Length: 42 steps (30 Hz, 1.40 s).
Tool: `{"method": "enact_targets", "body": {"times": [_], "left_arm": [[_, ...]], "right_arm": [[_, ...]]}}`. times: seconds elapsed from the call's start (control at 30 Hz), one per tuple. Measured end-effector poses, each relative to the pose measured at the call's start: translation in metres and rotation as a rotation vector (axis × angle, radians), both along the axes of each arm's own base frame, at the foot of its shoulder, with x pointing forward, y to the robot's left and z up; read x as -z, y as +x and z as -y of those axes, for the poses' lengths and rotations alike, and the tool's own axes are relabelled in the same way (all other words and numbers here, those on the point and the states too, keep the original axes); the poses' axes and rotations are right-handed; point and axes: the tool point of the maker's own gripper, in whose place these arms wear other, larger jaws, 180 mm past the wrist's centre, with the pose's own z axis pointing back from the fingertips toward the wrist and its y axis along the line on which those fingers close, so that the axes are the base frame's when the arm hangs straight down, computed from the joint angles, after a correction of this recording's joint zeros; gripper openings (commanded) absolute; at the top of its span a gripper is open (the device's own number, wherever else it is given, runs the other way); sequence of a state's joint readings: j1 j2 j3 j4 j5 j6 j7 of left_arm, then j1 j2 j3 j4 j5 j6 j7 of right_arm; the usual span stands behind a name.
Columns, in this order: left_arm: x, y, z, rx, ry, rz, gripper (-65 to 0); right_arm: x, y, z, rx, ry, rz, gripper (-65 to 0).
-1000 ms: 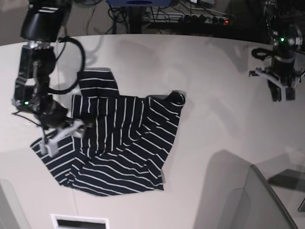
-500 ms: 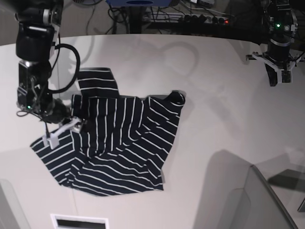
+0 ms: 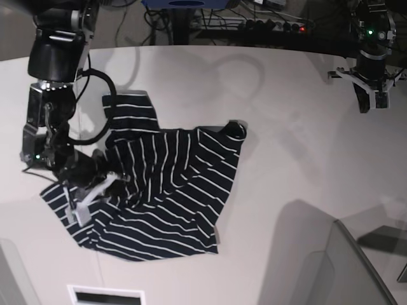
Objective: Layout the t-shirt on the table in an organized manner, then fold the t-shirt properly
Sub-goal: 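Drag the held shirt edge with the right gripper to spread it, then open the right gripper and move it over the shirt body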
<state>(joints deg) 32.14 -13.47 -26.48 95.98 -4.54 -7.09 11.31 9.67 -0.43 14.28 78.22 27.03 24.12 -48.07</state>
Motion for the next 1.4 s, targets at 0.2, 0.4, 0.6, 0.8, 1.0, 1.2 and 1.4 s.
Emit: {"method": "enact_targets", "body": {"times": [0.2,0.4,0.6,0.8,1.0,1.2,1.4], "left_arm": [[0.0,0.0,0.0,0.0,-0.001,0.0,-65.0],[0.007,-0.005,-0.005,-0.008,0.0,-0.02,-65.0],[0.014,-0.009,-0.007,-0.016,-0.001,-0.044,-65.0],[0.013,-0.01,-0.008,-0.016,0.003,-0.042,-65.0],[0.014,-0.011,-0.007,-0.021,-0.003,-0.043,-65.0],[0.013,-0.011,-0.008,-0.021,0.0,-0.042,-65.0],[0.018,-0.014,-0.004,-0.017,-0.008,-0.056,-65.0]], "right_arm": [[-0.075,0.012,0.023,-0.019,-0.12,0.18,-64.4],[-0.103,0.007,0.12,0.204,-0.245,0.191,-64.4],[-0.148,0.017,0.178,0.278,-0.337,0.269,-64.4],[-0.181,0.03,0.258,0.378,-0.437,0.283,-64.4],[-0.152,0.051,0.348,0.605,-0.341,0.333,-62.0],[-0.105,0.038,0.406,0.715,-0.525,0.146,-3.8],[-0.085,0.029,0.312,0.37,-0.546,0.098,-11.1]]}}
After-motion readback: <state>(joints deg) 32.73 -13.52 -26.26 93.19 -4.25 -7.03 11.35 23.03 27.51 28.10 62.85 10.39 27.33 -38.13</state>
